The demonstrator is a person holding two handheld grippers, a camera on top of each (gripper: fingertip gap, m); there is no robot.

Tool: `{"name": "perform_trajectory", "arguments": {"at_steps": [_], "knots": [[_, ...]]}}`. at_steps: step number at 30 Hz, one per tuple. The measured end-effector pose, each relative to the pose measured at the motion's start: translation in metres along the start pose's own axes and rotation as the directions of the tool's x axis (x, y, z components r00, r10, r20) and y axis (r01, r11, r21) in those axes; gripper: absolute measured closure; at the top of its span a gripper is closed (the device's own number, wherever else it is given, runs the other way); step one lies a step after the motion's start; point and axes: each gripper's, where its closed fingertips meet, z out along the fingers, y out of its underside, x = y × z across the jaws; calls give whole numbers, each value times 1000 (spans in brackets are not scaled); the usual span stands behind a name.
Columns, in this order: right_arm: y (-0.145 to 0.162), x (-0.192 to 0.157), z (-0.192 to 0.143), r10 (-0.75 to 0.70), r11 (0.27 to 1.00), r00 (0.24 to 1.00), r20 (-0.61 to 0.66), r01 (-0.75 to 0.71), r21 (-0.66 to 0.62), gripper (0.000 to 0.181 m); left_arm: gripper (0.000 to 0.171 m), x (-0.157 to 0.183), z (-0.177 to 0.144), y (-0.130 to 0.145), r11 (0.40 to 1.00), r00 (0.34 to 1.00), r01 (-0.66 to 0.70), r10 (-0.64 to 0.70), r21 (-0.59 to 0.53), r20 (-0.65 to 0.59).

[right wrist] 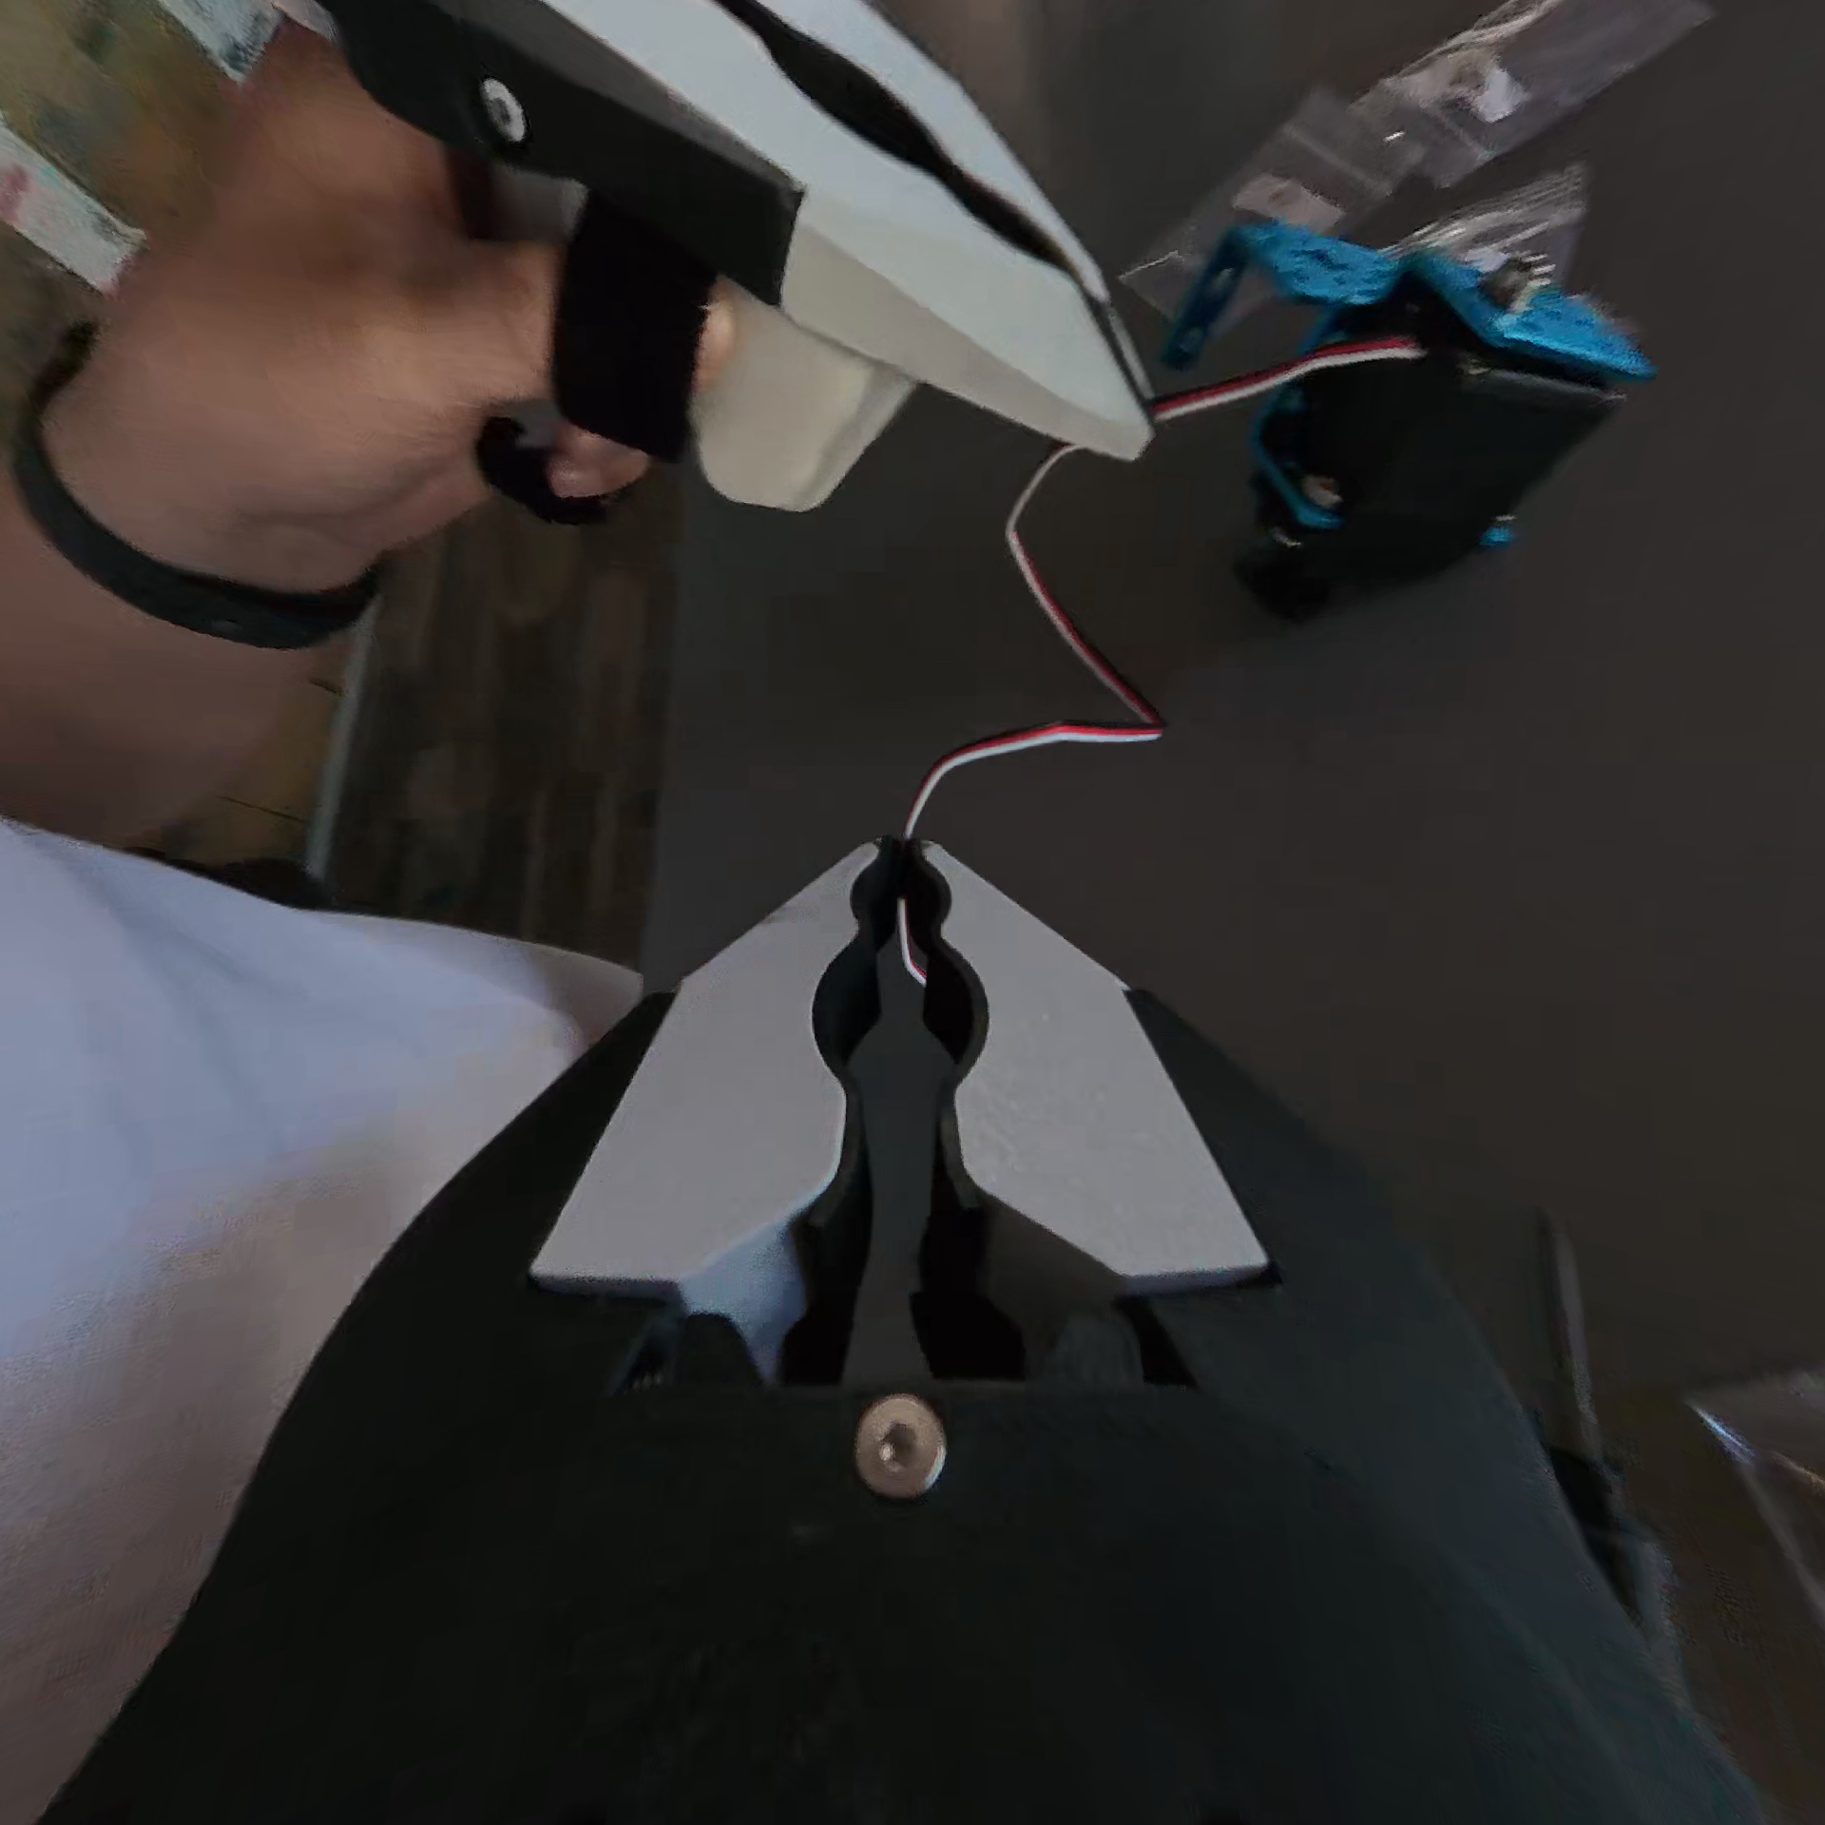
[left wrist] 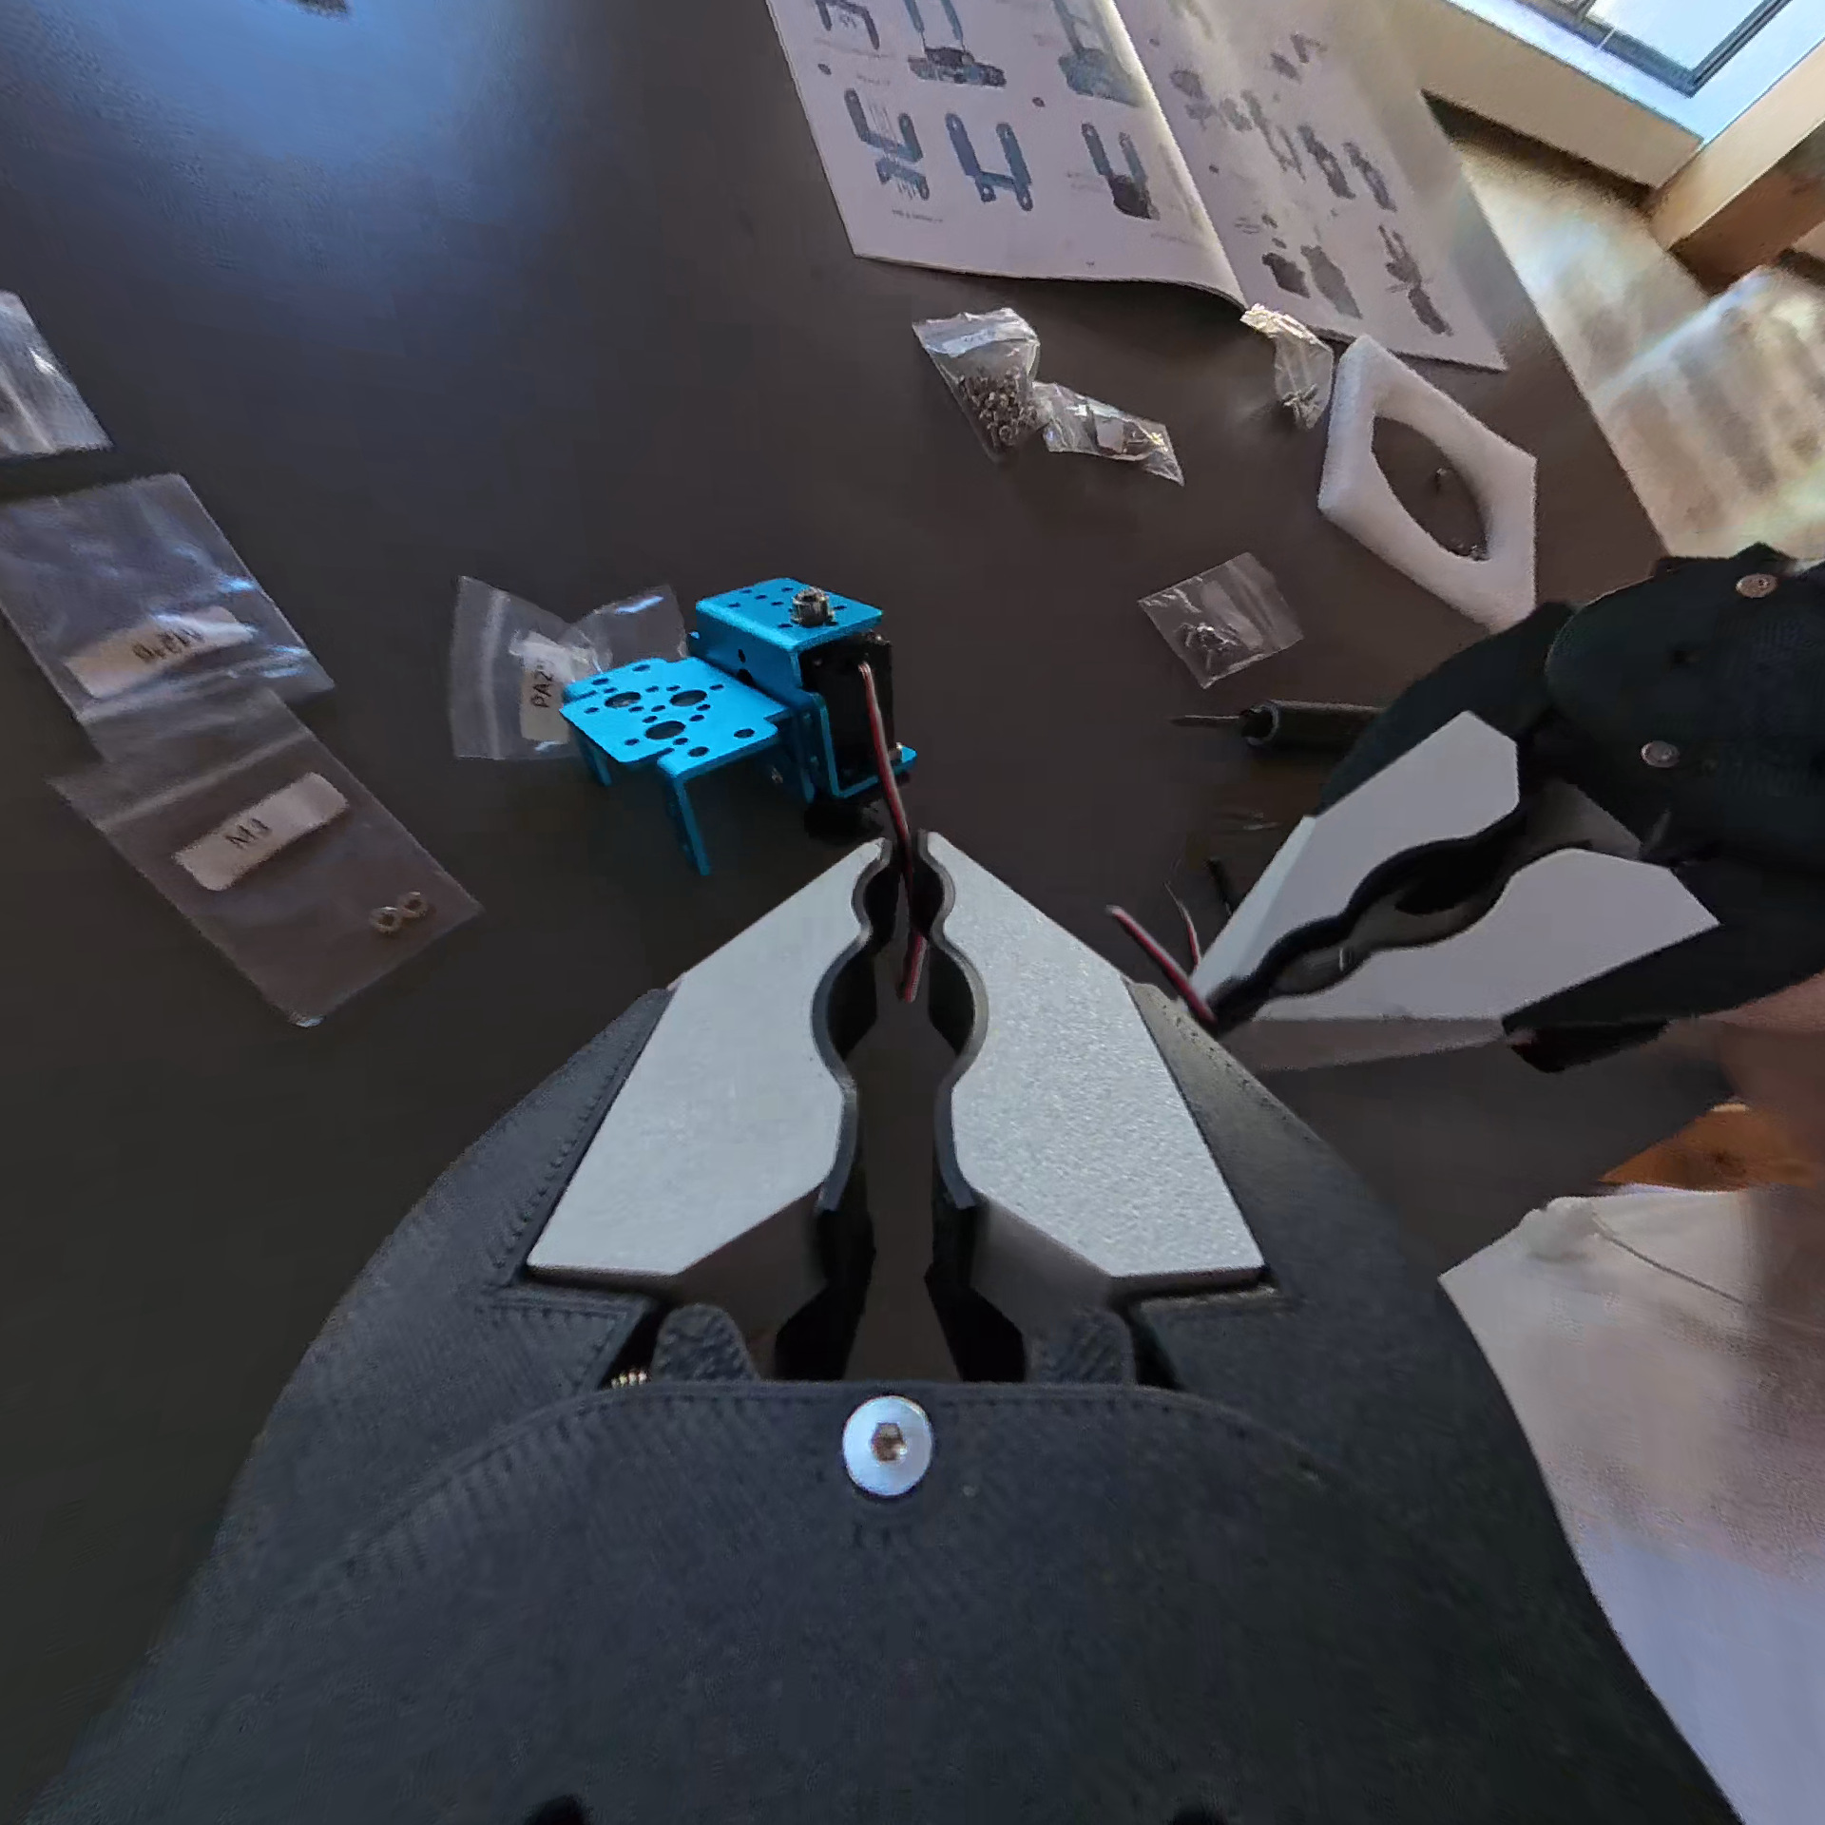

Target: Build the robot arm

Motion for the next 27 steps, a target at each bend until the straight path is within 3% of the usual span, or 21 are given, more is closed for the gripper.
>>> {"name": "perform_trajectory", "arguments": {"at_steps": [4, 7, 11, 13, 16, 18, 20, 25, 27], "knots": [[6, -21, 19, 26, 998, 994, 111, -19, -65, 178, 170, -8, -2, 2, 998, 997, -53, 55, -44, 51], [13, -20, 24, -66, 990, 993, 97, 77, -117, 153, 170, -11, -2, 6, 997, 996, -61, 64, -45, 63], [12, 6, -1, -300, 934, 954, 24, 299, -198, 145, 170, -17, -2, 13, 998, 997, -47, 50, -49, 64], [14, 15, -19, -341, 905, 939, 50, 342, -254, 145, 171, -18, -2, 14, 999, 997, -39, 41, -37, 60], [-12, 41, -29, -396, 904, 917, -52, 380, -195, 149, 170, -19, -2, 14, 999, 998, -37, 38, -29, 55], [-45, 64, -23, -463, 884, 858, -222, 465, -49, 150, 169, -20, -2, 14, 999, 997, -45, 46, -24, 60], [-63, 68, -12, -534, 806, 778, -331, 586, 79, 153, 168, -22, -1, 13, 998, 996, -56, 58, -19, 73], [-58, 57, 16, -778, 515, 430, -458, 854, -74, 163, 167, -25, 1, 13, 996, 992, -84, 86, -23, 89], [-57, 59, 20, -801, 455, 342, -491, 882, -127, 164, 166, -27, 3, 14, 995, 989, -100, 102, -25, 108]]}}
